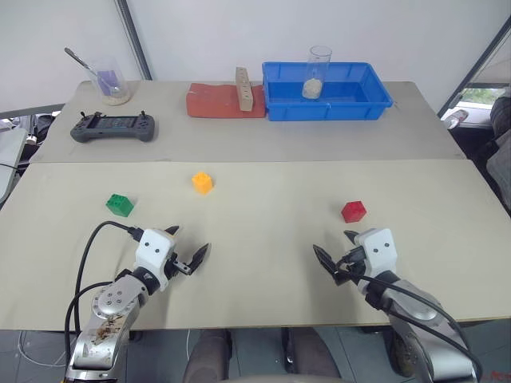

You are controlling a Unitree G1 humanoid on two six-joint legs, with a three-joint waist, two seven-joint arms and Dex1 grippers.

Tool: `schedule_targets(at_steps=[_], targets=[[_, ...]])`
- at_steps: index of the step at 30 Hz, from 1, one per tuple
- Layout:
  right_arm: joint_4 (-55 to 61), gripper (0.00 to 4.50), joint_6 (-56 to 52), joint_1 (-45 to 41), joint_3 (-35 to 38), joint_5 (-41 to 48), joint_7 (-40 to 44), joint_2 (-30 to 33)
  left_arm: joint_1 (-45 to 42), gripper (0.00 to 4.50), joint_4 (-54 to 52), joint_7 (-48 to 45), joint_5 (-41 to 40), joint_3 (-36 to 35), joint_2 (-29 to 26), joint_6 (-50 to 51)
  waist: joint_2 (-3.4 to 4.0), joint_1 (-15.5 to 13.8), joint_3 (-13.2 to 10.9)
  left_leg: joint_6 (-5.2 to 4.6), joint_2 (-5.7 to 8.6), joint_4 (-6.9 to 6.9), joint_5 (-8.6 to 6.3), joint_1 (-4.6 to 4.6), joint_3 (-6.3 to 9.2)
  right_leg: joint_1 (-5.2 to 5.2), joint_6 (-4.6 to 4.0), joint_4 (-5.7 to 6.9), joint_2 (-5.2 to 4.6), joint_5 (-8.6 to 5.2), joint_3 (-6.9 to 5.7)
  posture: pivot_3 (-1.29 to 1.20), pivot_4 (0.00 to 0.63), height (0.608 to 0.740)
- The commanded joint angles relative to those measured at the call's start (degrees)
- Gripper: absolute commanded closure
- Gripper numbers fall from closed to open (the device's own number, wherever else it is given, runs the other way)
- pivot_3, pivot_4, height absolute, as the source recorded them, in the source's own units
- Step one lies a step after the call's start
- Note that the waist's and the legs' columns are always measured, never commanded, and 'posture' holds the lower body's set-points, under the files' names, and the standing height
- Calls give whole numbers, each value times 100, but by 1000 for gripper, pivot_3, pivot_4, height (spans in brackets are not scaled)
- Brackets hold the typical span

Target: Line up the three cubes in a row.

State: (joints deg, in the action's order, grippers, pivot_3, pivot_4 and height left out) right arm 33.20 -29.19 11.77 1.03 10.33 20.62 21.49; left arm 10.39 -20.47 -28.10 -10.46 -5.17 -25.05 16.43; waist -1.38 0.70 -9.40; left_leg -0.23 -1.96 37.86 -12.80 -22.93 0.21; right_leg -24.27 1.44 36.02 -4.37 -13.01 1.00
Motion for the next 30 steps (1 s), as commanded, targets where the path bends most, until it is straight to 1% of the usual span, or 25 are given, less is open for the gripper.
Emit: schedule_targets(at_steps=[1,7,10,17,23,30], targets=[[183,36,179,19,109,-13,-28,23,0,0,-202,-12,-42,-57,-34,-68,0,0,0,0,0,0,0,0,0,0,0,0,0,0,0,0,150,740],[255,36,215,162,198,-120,-182,13,-101,0,-193,-119,-214,-43,13,-76,0,-1,0,0,0,0,0,0,0,0,0,0,0,0,0,0,150,740],[241,36,474,246,247,-354,-346,22,-241,0,-200,-289,-426,-82,-26,12,0,-5,0,0,0,0,0,0,0,0,0,0,-1,0,0,0,150,740],[289,36,536,483,709,-83,-29,221,-652,0,-262,-862,-846,8,-328,190,0,-4,0,0,0,0,0,0,-1,1,0,0,1,0,0,0,150,740],[275,36,655,655,1212,124,129,258,-1252,0,-180,-1577,-1083,299,-598,94,0,-12,0,0,2,0,0,0,-1,2,0,1,1,0,1,0,150,740],[225,36,786,664,1494,202,16,160,-1976,0,-207,-1927,-1352,592,-588,288,0,2,0,-1,1,0,1,0,-2,3,2,2,5,1,5,0,150,740]])
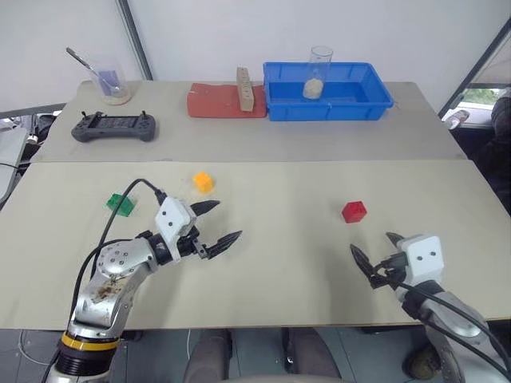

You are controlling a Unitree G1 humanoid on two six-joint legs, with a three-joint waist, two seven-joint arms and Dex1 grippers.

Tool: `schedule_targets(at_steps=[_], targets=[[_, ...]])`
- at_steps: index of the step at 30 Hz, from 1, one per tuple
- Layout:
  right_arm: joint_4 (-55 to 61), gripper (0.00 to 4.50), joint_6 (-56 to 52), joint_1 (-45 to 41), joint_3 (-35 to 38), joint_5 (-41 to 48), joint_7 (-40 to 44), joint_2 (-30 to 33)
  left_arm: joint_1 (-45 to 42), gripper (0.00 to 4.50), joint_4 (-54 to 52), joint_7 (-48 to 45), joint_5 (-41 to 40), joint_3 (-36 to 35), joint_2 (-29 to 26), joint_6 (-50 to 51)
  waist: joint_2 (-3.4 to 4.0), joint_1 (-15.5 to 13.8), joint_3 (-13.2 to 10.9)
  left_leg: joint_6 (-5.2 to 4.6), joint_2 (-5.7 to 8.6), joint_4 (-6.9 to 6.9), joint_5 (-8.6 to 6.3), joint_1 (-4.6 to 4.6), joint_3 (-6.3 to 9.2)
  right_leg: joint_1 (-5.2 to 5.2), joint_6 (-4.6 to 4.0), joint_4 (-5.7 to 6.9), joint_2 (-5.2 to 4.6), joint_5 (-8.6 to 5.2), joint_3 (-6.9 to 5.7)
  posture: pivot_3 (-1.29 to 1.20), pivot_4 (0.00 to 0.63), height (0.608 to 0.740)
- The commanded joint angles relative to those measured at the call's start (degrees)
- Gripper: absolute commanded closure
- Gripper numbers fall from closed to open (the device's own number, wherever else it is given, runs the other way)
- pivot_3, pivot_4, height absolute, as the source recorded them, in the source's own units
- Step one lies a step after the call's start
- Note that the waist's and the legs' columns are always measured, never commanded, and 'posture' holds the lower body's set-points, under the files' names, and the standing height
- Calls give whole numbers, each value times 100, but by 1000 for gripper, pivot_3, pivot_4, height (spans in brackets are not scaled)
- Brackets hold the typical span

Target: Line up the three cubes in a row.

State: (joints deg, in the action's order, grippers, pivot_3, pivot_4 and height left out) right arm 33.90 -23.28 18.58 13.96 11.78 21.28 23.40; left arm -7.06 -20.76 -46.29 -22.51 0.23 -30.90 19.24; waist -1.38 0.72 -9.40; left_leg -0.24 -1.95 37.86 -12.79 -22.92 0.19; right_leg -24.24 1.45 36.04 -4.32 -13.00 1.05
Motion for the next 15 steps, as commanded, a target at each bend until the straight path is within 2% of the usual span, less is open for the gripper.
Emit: schedule_targets(at_steps=[1,15], targets=[[151,36,207,-15,220,56,-62,-43,-299,0,-169,-132,-163,82,11,8,0,-1,0,0,-1,0,0,1,0,0,1,0,2,1,0,0,150,740],[-146,36,1,-307,346,44,-434,-204,-939,0,-94,-324,-324,327,169,50,0,6,0,-1,2,0,1,2,-2,3,3,0,4,2,9,0,150,740]])
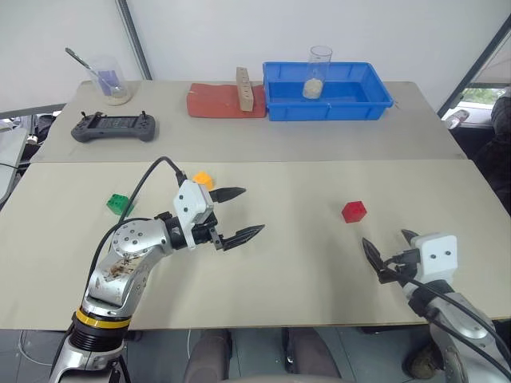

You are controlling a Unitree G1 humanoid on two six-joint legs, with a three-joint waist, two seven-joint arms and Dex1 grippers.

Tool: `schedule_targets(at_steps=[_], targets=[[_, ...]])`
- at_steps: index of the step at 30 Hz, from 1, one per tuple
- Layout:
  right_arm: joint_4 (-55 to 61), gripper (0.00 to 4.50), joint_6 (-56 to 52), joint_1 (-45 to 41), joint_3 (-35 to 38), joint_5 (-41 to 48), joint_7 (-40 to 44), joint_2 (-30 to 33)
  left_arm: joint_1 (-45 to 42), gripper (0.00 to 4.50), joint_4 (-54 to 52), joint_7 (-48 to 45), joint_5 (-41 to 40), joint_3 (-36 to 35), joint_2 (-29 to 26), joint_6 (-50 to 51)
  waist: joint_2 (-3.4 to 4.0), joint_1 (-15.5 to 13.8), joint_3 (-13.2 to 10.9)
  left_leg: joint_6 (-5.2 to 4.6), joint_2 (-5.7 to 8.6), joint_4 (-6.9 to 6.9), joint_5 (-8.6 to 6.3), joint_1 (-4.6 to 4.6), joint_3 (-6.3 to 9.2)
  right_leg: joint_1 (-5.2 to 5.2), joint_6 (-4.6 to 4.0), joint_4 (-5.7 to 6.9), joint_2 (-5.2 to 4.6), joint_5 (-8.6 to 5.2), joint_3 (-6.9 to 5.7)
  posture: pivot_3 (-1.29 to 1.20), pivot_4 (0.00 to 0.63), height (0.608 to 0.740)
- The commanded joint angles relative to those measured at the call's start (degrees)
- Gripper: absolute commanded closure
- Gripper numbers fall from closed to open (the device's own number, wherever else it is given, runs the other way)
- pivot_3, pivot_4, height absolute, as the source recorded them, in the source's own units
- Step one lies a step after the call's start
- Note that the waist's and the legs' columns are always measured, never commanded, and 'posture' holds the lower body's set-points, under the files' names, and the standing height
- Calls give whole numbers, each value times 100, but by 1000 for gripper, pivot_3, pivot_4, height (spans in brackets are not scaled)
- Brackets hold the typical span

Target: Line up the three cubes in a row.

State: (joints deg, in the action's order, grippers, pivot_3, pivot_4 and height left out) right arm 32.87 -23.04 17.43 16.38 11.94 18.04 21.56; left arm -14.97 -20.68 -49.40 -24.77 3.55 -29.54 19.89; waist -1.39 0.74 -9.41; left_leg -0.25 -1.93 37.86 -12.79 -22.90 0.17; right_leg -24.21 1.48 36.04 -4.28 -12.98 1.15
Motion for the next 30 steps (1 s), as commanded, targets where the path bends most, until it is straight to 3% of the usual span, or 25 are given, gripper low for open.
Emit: schedule_targets(at_steps=[1,13,27,30], targets=[[-133,36,-32,-273,74,7,-129,-19,-165,0,-97,-27,-107,0,38,-15,0,6,0,0,0,0,0,1,-1,0,0,0,1,0,2,0,150,740],[-1258,36,114,-1393,-699,-176,-236,-325,-87,0,-45,-282,-221,-79,-113,3,0,4,0,-1,-2,0,0,1,-3,-1,15,1,11,9,12,0,150,740],[-2363,36,616,-2209,-811,-439,-669,-696,178,0,-204,-191,-201,-151,-188,-45,1,12,0,-1,-2,0,1,1,-8,-3,45,0,56,26,91,0,150,740],[-2434,1236,728,-2230,-833,-470,-690,-692,204,0,-232,-159,-195,-141,-187,-51,1,12,0,-1,-6,0,1,2,-8,-2,45,0,85,26,133,0,150,740]])
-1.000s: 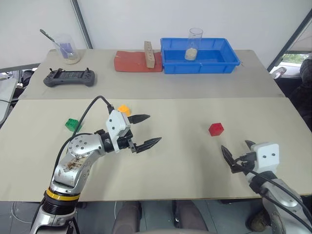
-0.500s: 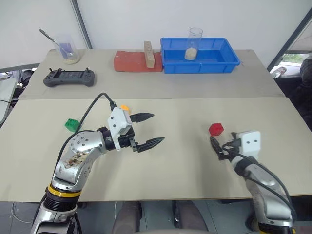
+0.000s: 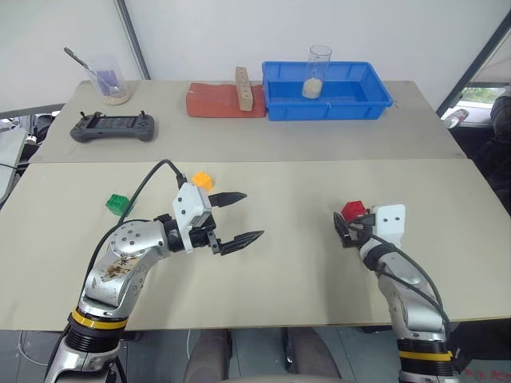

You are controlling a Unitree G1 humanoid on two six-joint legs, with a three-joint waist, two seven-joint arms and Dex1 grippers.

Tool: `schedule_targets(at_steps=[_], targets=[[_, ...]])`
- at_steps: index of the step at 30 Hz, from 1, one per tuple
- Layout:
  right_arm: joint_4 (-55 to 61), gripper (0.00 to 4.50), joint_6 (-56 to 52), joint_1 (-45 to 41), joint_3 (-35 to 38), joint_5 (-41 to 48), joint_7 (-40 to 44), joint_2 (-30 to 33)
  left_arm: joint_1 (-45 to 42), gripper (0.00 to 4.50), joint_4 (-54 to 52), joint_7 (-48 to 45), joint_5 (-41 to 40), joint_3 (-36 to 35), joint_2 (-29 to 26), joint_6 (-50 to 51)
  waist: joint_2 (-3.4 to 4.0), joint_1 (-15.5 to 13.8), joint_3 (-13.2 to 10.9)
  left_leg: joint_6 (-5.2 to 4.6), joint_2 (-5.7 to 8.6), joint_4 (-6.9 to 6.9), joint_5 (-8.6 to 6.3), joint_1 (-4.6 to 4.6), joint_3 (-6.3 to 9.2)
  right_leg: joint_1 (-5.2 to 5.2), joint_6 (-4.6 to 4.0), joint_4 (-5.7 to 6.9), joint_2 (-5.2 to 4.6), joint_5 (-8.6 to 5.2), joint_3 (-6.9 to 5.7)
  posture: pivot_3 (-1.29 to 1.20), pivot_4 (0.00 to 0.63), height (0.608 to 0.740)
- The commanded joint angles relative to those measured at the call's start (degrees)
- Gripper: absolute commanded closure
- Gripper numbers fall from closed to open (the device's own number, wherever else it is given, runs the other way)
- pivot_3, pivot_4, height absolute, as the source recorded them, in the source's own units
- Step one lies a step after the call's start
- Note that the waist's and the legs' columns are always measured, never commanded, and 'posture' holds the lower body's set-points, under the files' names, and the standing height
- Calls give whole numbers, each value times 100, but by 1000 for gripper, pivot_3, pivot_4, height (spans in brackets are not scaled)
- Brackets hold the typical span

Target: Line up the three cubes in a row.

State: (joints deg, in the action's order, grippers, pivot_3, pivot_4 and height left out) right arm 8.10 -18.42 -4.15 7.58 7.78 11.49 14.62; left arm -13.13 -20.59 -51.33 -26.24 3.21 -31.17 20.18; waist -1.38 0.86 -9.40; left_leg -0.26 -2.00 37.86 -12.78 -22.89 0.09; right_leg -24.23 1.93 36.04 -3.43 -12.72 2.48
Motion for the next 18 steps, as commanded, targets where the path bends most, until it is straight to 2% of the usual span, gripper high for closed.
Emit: schedule_targets(at_steps=[1,5,6,10,18], targets=[[42,1563,292,-70,30,-72,-53,-7,43,0,-259,59,-48,-106,-20,-75,0,2,0,0,0,0,0,0,0,0,0,0,1,0,2,0,150,740],[94,2957,361,-38,-43,-179,-122,-31,126,0,-339,127,-52,-106,-21,-65,0,6,0,0,0,0,0,0,-3,-1,0,1,1,0,8,0,150,740],[125,3075,359,-21,-65,-199,-129,-44,146,0,-363,143,-57,-110,-22,-57,0,9,0,0,0,0,0,1,-3,-1,0,1,2,0,8,0,150,740],[419,3072,193,3,-206,-222,-167,-180,262,0,-438,230,-84,-180,-40,-23,0,22,0,0,-3,0,0,2,-4,-2,0,3,4,0,10,0,150,740],[1212,3072,-693,-87,-1001,-182,-130,-585,798,0,-438,-94,-213,-618,-421,-231,1,64,0,0,-13,0,0,4,-4,-5,-2,6,11,-1,9,0,150,740]])
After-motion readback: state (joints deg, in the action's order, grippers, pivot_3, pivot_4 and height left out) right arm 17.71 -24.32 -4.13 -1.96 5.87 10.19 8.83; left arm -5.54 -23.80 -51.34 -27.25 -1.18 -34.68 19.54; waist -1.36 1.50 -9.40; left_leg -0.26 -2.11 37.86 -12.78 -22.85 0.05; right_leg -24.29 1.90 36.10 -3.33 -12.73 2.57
